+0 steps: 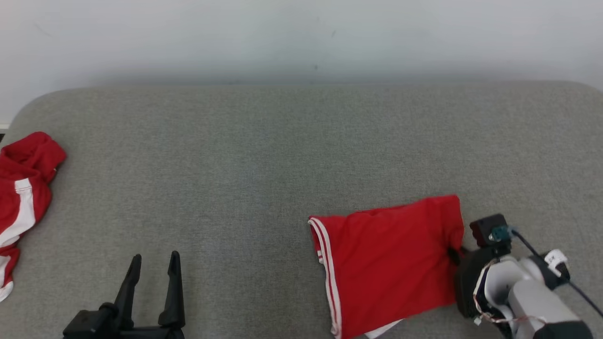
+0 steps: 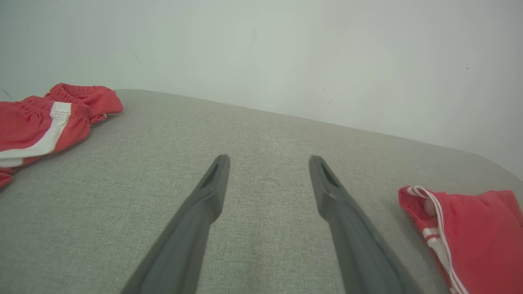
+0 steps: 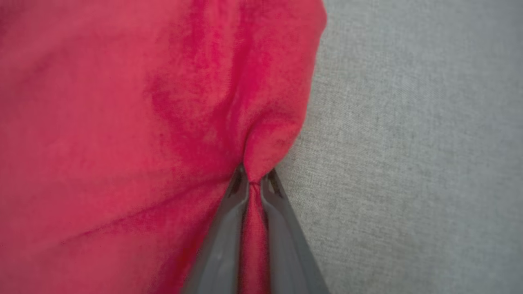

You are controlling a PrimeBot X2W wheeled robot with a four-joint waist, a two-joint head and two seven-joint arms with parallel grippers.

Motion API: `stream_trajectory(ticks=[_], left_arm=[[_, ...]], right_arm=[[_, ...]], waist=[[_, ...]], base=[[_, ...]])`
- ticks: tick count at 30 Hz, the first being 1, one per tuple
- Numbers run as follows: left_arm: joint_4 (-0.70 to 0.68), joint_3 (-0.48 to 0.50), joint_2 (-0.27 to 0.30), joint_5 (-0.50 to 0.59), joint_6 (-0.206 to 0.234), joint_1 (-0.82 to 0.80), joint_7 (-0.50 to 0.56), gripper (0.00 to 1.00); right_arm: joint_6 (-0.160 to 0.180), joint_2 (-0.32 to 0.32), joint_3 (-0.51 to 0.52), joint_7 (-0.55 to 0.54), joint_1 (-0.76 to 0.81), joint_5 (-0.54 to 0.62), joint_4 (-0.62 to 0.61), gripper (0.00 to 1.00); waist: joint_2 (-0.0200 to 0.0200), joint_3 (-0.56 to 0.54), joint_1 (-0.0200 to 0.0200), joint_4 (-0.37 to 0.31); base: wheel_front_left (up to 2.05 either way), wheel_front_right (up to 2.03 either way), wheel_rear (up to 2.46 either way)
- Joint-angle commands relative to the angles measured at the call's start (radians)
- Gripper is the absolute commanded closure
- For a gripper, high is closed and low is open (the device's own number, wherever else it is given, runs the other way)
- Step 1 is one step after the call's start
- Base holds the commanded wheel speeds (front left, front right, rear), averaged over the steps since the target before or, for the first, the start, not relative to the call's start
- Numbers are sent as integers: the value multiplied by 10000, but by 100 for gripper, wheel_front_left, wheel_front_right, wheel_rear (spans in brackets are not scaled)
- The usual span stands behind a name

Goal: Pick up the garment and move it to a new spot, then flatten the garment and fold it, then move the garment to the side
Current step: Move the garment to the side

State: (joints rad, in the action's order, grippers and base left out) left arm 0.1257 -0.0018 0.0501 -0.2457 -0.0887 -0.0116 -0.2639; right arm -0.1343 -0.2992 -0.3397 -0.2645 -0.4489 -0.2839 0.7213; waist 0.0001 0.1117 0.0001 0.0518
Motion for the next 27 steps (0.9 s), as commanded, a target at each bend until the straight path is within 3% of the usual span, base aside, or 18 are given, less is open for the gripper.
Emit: stream_trajectory(ticks=[1, 10, 18, 27], left_arm=[[-111, 58, 3, 74, -44, -148, -3, 0], [-578, 85, 6, 286, -250, -654, -3, 0], [-1109, -41, 6, 407, -363, -1316, -3, 0], [-1614, -45, 27, 533, -404, -1807, -3, 0]], right_arm=[[59, -288, -212, -26, -276, 84, -32, 100], [53, -1301, -928, 134, -1860, 3, -55, 100], [51, -2263, 213, 763, -3008, 558, 386, 100], [51, -2430, 1306, 1270, -3735, 1782, -22, 100]], waist=[[-1, 217, -1, -237], [-1, 1106, -1, -1143], [-1, 1935, -1, -2010], [-1, 2750, -1, -2921]], base=[[0, 0, 0], [0, 0, 0], [0, 0, 0], [0, 0, 0]])
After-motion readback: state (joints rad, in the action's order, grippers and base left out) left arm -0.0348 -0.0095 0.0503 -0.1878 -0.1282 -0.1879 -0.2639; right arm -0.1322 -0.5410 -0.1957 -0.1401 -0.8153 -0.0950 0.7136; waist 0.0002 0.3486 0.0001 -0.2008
